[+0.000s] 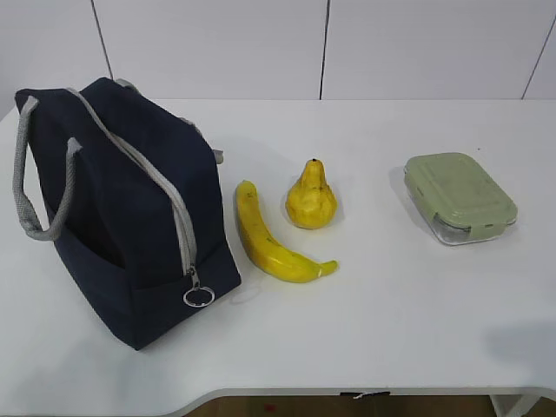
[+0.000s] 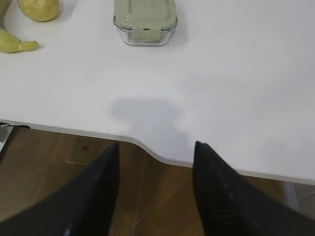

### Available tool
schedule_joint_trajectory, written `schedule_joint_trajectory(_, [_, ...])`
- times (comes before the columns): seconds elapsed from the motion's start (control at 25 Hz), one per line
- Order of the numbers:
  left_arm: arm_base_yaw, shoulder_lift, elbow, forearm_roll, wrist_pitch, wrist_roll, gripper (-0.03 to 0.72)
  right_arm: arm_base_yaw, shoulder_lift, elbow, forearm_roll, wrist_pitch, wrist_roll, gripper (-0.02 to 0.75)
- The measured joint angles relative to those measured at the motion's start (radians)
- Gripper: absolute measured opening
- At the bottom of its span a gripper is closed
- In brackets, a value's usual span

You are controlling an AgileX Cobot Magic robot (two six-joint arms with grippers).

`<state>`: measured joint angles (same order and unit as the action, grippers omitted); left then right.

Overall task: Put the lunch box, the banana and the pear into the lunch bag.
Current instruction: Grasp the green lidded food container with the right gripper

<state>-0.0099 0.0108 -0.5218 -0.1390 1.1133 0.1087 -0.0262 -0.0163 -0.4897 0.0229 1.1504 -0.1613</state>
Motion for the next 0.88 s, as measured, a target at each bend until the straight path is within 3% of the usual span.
schedule_joint_trajectory(0.88, [0.0, 0.0, 0.0, 0.0, 0.0, 0.0, 0.434, 0.0, 0.0, 0.0, 0.0, 0.0, 0.0, 0.396])
